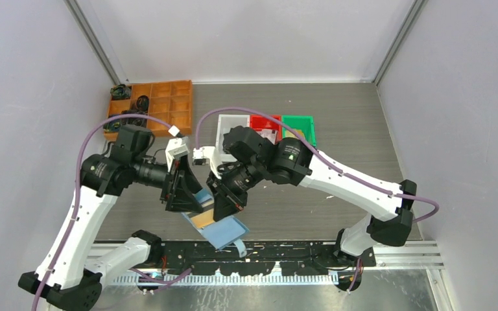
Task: Take the credit cards out of the card holder
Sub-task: Remove the credit card from the card holder.
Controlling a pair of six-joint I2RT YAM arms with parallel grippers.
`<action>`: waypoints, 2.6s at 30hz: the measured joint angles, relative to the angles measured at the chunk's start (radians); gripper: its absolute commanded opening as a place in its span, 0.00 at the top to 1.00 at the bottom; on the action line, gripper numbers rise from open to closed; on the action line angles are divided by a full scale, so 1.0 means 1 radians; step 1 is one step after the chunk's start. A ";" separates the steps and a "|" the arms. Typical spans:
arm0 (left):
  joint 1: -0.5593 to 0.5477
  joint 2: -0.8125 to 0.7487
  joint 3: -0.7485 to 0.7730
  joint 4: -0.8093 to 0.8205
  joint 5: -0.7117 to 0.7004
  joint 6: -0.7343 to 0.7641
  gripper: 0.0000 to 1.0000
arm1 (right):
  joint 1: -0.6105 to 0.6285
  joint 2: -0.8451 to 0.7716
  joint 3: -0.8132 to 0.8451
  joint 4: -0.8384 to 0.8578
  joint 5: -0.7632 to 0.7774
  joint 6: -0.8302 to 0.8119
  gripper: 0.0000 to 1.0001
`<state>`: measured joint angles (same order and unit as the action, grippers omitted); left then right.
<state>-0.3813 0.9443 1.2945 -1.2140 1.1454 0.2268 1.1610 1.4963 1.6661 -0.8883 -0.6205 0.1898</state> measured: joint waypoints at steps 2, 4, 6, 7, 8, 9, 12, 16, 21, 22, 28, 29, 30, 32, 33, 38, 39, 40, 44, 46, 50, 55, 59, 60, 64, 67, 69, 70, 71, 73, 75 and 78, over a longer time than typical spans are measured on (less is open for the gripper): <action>0.000 0.000 -0.026 -0.034 0.000 0.024 0.38 | 0.003 0.016 0.040 -0.047 0.003 -0.023 0.99; 0.000 0.000 -0.043 -0.062 0.002 0.040 0.39 | 0.003 0.018 0.079 -0.082 0.010 -0.040 0.99; 0.000 -0.004 -0.049 -0.072 0.009 0.047 0.44 | 0.003 0.018 0.107 -0.108 0.017 -0.055 0.99; 0.000 -0.007 -0.051 -0.073 0.010 0.047 0.48 | 0.003 0.019 0.116 -0.117 0.019 -0.060 0.99; 0.000 -0.011 -0.053 -0.074 0.014 0.047 0.54 | 0.002 0.020 0.123 -0.124 0.020 -0.062 0.99; 0.000 -0.016 -0.057 -0.074 0.021 0.045 0.60 | 0.002 0.023 0.133 -0.134 0.023 -0.064 0.97; 0.000 -0.018 -0.061 -0.070 0.040 0.032 0.76 | 0.002 0.038 0.152 -0.151 0.038 -0.068 0.85; 0.000 -0.017 -0.068 -0.056 0.056 0.000 0.86 | -0.005 0.027 0.118 -0.112 0.050 -0.049 0.66; -0.001 -0.025 -0.072 0.033 0.071 -0.098 0.89 | -0.048 -0.137 -0.154 0.187 0.015 0.069 0.60; -0.001 -0.028 -0.073 0.058 0.073 -0.124 0.90 | -0.063 -0.186 -0.227 0.277 0.007 0.109 0.60; 0.002 -0.059 -0.074 0.208 0.104 -0.288 0.95 | -0.108 -0.394 -0.524 0.718 -0.006 0.341 0.64; 0.002 -0.066 -0.074 0.227 0.108 -0.312 0.95 | -0.109 -0.413 -0.561 0.781 -0.002 0.375 0.65; 0.002 -0.073 -0.074 0.248 0.113 -0.343 0.95 | -0.110 -0.425 -0.590 0.831 0.002 0.402 0.65; 0.004 -0.082 -0.075 0.293 0.114 -0.395 0.95 | -0.110 -0.446 -0.653 0.940 0.012 0.465 0.73; 0.005 -0.088 -0.078 0.323 0.114 -0.425 0.93 | -0.110 -0.450 -0.674 0.977 0.017 0.486 0.82; 0.010 -0.101 -0.098 0.385 0.116 -0.478 0.45 | -0.110 -0.446 -0.673 0.969 0.036 0.522 0.99; 0.011 -0.101 -0.101 0.385 0.116 -0.470 0.41 | -0.109 -0.438 -0.646 0.925 0.036 0.516 0.99; 0.011 -0.103 -0.105 0.381 0.115 -0.460 0.39 | -0.109 -0.426 -0.608 0.871 0.036 0.501 0.99; 0.011 -0.101 -0.132 0.367 0.115 -0.429 0.38 | -0.108 -0.356 -0.429 0.675 0.016 0.426 0.99; 0.011 -0.092 -0.141 0.365 0.125 -0.426 0.40 | -0.106 -0.321 -0.353 0.574 0.005 0.373 0.99; 0.011 -0.061 -0.142 0.364 0.143 -0.421 0.41 | -0.100 -0.254 -0.236 0.382 -0.004 0.261 0.99; 0.011 -0.043 -0.146 0.359 0.182 -0.418 0.45 | -0.080 -0.159 -0.123 0.181 -0.005 0.149 0.99; 0.011 -0.043 -0.172 0.356 0.202 -0.409 0.49 | -0.067 -0.097 -0.054 0.083 -0.003 0.094 0.99; 0.011 -0.043 -0.177 0.353 0.203 -0.409 0.51 | -0.064 -0.088 -0.041 0.070 -0.003 0.086 0.99; 0.011 -0.043 -0.199 0.340 0.211 -0.402 0.59 | -0.058 -0.060 0.019 0.023 -0.006 0.052 0.99; 0.011 -0.043 -0.209 0.334 0.220 -0.401 0.73 | -0.056 -0.045 0.052 -0.004 -0.003 0.034 0.95; 0.010 -0.045 -0.210 0.332 0.227 -0.401 0.87 | -0.056 -0.033 0.064 -0.023 0.005 0.024 0.83; 0.011 -0.046 -0.211 0.330 0.229 -0.397 0.92 | -0.056 -0.028 0.068 -0.027 0.009 0.023 0.81; 0.011 -0.047 -0.211 0.326 0.227 -0.393 0.95 | -0.056 -0.023 0.070 -0.033 0.014 0.021 0.77; 0.011 -0.049 -0.211 0.329 0.221 -0.379 0.98 | -0.060 -0.024 0.071 -0.039 0.030 0.021 0.68; 0.011 -0.049 -0.211 0.331 0.208 -0.378 1.00 | -0.070 -0.029 0.070 -0.037 0.056 0.024 0.54; 0.011 -0.042 -0.210 0.319 0.157 -0.362 1.00 | -0.111 -0.072 0.037 0.005 0.096 0.044 0.42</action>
<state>-0.3706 0.9028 1.0843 -0.8951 1.3022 -0.1352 1.0496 1.4242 1.7035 -0.8829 -0.5243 0.2340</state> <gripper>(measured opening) 0.100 0.476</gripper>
